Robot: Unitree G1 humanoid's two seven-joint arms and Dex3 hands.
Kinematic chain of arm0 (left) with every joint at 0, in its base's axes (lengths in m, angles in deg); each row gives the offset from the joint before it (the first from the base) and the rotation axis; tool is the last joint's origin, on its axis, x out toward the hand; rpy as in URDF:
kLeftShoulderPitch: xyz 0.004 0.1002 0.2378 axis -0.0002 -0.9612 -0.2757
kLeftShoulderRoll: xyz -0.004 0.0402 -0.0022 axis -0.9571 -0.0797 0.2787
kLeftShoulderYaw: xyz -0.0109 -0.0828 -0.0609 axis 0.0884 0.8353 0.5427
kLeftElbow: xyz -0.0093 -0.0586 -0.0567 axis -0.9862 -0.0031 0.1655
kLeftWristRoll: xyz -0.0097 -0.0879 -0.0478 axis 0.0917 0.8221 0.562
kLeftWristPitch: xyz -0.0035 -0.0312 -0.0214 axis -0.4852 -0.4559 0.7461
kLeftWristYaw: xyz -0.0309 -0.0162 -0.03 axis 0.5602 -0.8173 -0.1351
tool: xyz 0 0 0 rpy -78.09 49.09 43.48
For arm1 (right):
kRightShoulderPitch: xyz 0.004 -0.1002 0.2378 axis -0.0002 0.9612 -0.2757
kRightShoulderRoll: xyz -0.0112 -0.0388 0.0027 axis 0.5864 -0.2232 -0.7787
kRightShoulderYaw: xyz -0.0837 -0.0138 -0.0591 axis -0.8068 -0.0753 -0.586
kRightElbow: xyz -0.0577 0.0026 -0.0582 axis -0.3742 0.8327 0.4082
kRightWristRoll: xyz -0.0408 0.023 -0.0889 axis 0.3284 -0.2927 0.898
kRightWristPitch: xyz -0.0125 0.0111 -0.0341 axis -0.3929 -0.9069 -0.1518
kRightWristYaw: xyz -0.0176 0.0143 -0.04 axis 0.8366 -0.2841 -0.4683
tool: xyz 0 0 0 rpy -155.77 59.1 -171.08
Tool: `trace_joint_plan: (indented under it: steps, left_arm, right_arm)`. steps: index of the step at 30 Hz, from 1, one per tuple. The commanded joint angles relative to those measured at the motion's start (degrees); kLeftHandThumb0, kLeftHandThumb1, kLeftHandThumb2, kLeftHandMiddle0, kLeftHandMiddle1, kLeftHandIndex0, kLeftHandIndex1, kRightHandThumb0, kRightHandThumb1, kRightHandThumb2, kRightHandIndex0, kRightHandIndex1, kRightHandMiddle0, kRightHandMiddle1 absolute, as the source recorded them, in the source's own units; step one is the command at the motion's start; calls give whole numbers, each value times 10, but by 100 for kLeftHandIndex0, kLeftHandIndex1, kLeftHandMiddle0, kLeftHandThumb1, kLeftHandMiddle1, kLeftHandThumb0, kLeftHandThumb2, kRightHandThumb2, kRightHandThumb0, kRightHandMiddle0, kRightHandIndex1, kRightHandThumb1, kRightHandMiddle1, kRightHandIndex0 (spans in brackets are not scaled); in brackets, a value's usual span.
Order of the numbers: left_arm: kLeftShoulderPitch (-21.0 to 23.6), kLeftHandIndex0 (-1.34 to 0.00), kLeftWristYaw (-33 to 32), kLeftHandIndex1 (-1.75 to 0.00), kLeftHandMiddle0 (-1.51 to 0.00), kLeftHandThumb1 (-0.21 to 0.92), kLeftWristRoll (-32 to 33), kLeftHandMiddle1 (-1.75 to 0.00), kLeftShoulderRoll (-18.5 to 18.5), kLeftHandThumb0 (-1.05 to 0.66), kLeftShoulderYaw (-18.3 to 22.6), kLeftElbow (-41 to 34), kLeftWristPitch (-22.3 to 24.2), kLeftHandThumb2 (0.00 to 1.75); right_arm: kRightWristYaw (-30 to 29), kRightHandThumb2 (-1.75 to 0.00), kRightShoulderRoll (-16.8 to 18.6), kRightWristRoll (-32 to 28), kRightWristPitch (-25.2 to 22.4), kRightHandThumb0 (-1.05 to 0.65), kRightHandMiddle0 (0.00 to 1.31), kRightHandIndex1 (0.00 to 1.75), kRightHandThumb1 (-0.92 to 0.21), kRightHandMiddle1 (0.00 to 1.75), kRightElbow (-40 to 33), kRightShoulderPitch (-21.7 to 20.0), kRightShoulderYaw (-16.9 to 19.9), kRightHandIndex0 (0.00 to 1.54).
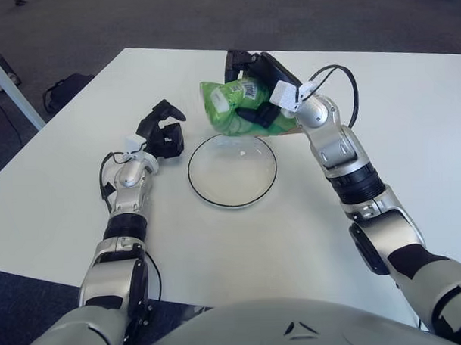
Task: Put the snack into the plate.
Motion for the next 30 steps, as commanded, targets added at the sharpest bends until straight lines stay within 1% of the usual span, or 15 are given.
trace_joint_plan:
  steps: [1,7,11,14,20,21,24,28,30]
  left_arm:
    - [-44,-52,-14,-175,-114,43,-13,-175,25,-44,-10,32,-2,117]
    - [-44,-52,-13,-175,-112,43,-15,-175,23,-44,-13,29,4,117]
    - [-43,-50,-7,-175,-110,46,-13,-175,22,-43,-13,30,3,114]
    - [-43,-49,-6,-175,-110,47,-12,-175,22,-43,-13,32,1,113]
    - [-43,-49,-12,-175,-111,47,-18,-175,20,-43,-15,34,-2,113]
    - [-43,-49,-16,-175,-111,47,-22,-175,19,-43,-16,36,-1,113]
    - [-41,-49,-24,-175,-110,47,-30,-175,17,-43,-18,39,2,112]
    - [-39,-48,-34,-175,-105,49,-38,-175,16,-43,-19,46,5,110]
    - [-37,-48,-41,-175,-104,49,-44,-175,15,-43,-20,50,4,110]
  right_arm:
    - [7,-173,0,-4,18,0,67,174,5,175,-8,6,-6,87]
    - [24,-172,13,-33,38,0,66,174,4,175,-2,14,-7,87]
    - [40,-174,26,-62,88,0,68,174,6,174,42,11,-12,88]
    - [49,-174,28,-69,103,0,69,175,6,173,55,8,-14,87]
    - [81,-173,30,-70,97,0,67,175,5,174,58,8,-25,86]
    - [91,-170,31,-75,94,0,65,174,2,174,56,9,-27,85]
    - [107,-165,32,-80,89,0,61,171,-2,175,50,14,-30,84]
    - [124,-165,29,-82,85,0,61,169,-2,175,46,21,-37,85]
    - [131,-165,27,-82,93,0,61,169,-2,175,50,25,-40,85]
